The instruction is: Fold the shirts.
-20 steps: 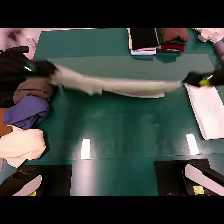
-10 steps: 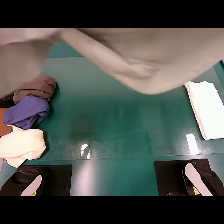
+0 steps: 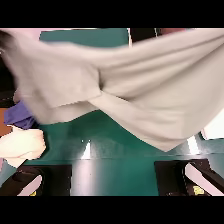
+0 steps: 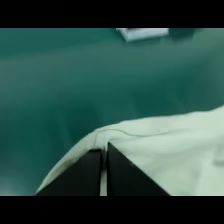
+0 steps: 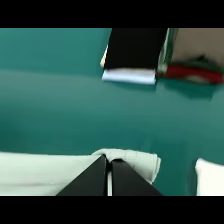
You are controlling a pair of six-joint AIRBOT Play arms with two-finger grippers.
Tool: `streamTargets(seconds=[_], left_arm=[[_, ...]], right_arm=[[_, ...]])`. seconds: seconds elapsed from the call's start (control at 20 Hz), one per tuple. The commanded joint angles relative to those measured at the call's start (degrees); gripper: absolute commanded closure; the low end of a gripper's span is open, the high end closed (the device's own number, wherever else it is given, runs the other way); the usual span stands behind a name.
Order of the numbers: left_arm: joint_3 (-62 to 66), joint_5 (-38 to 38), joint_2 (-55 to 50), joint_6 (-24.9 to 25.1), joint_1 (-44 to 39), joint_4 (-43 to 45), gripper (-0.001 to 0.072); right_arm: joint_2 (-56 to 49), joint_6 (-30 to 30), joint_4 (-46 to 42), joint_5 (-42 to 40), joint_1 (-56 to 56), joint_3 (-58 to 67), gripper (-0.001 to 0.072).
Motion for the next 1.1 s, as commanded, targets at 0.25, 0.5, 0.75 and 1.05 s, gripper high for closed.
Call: streamTargets(seconds=[0.25, 0.5, 0.75, 1.05], left_arm=[[-16.35, 1.81, -10.67, 5.49, 0.0, -2.73, 0.0683], [-33.38, -2.84, -10.67, 6.36, 0.0, -2.8, 0.0538], [-44.59, 0.68, -10.64, 6.34, 0.0, -1.42, 0.0116], [-45.33, 5.88, -10.6, 3.56, 0.0, -5.11, 0.0117]], right_arm=[[3.5, 0.57, -20.9, -5.64, 11.45, -31.06, 0.0699], [10.75, 0.61, -20.74, -8.81, 11.5, -50.62, 0.0698], [11.17, 0.63, -20.7, -9.01, 11.5, -55.84, 0.0698], [8.09, 0.66, -17.18, -9.77, 12.0, -55.65, 0.0698]])
